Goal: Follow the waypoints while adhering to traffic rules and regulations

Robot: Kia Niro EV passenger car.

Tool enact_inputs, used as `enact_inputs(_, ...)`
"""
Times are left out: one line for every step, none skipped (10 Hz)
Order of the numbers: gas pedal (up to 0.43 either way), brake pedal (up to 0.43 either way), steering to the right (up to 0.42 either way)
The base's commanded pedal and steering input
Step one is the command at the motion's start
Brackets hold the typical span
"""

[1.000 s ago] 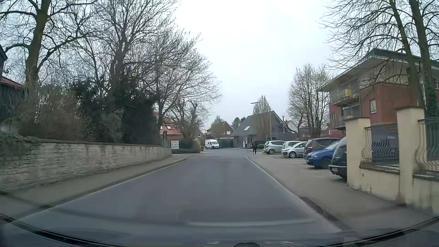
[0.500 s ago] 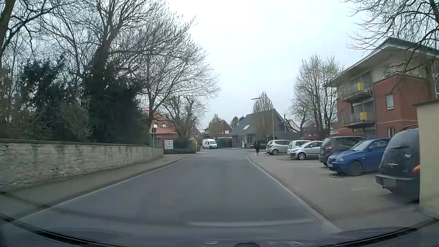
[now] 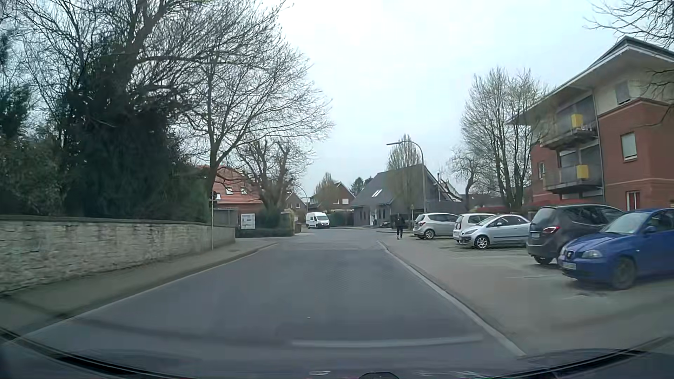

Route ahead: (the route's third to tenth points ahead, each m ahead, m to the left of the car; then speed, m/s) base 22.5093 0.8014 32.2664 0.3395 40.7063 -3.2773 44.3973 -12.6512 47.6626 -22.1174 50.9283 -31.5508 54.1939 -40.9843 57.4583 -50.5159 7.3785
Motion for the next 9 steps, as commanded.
enact_inputs(0.177,0.000,0.010)
enact_inputs(0.177,0.000,0.010)
enact_inputs(0.169,0.000,0.010)
enact_inputs(0.150,0.000,0.010)
enact_inputs(0.118,0.000,0.009)
enact_inputs(0.098,0.000,0.009)
enact_inputs(0.079,0.000,0.009)
enact_inputs(0.059,0.000,0.009)
enact_inputs(0.000,0.000,0.008)
